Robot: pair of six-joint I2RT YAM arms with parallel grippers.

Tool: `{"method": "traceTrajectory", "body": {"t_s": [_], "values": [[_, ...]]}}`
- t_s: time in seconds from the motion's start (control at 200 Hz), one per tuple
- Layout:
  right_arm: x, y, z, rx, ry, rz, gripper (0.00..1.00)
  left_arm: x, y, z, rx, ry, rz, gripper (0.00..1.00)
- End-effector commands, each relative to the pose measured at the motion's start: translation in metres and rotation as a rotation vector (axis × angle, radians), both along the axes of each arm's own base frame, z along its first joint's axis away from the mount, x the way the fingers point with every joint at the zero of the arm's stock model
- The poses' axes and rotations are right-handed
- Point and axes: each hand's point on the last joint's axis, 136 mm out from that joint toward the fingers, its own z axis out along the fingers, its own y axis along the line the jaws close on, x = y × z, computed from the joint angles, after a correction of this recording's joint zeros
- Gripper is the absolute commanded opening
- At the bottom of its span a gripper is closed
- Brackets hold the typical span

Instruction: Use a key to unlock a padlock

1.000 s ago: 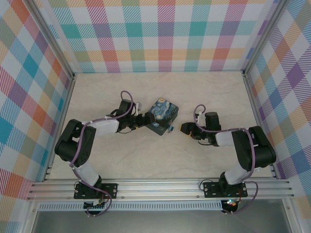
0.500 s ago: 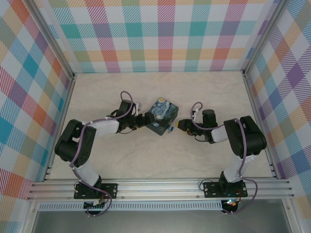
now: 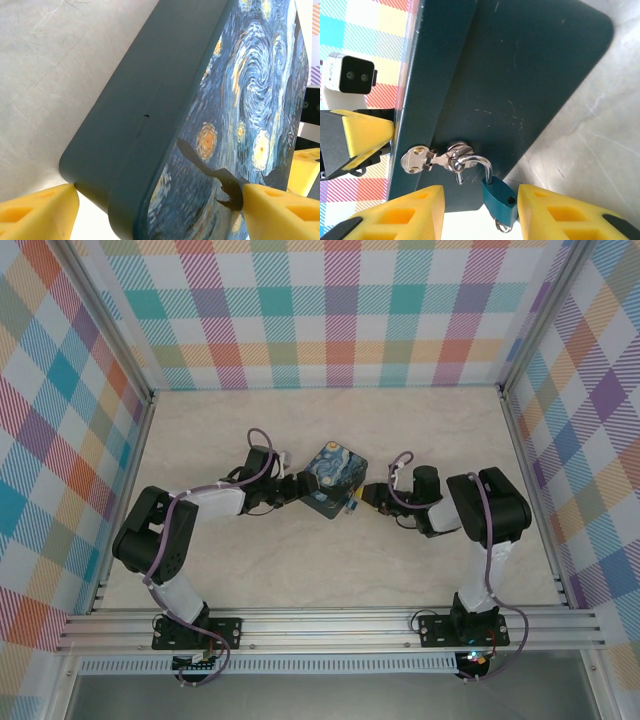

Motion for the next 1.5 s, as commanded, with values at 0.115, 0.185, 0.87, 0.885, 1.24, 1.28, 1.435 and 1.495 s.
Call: {"method": "traceTrajectory", "body": {"t_s": [0.115, 0.185, 0.87, 0.885, 1.24, 1.28, 1.435, 1.495], "values": [[-0.003, 0.015, -0.01, 0.004, 0.002, 0.041, 0.46, -0.016, 0.018, -0.035, 0.102, 0.099, 0.049, 0.81], [-0.003, 0.016, -0.011, 0.01, 0.001, 0.044, 0.46, -0.015, 0.018, -0.035, 0.099, 0.101, 0.053, 0.8], [-0.009, 0.021, -0.005, 0.043, -0.024, 0.085, 0.29, -0.014, 0.017, -0.033, 0.096, 0.099, 0.054, 0.77], [-0.009, 0.021, -0.005, 0.043, -0.026, 0.085, 0.28, -0.014, 0.017, -0.033, 0.095, 0.099, 0.053, 0.77], [-0.006, 0.018, -0.007, 0.026, -0.021, 0.052, 0.17, -0.015, 0.018, -0.032, 0.097, 0.096, 0.056, 0.77], [-0.006, 0.017, -0.009, 0.021, -0.012, 0.049, 0.17, -0.015, 0.018, -0.033, 0.097, 0.096, 0.055, 0.77], [-0.005, 0.013, -0.013, -0.009, 0.0, 0.015, 0.2, -0.015, 0.018, -0.031, 0.096, 0.093, 0.055, 0.77], [-0.004, 0.011, -0.014, -0.027, -0.001, 0.003, 0.21, -0.016, 0.019, -0.031, 0.1, 0.093, 0.058, 0.77]]}}
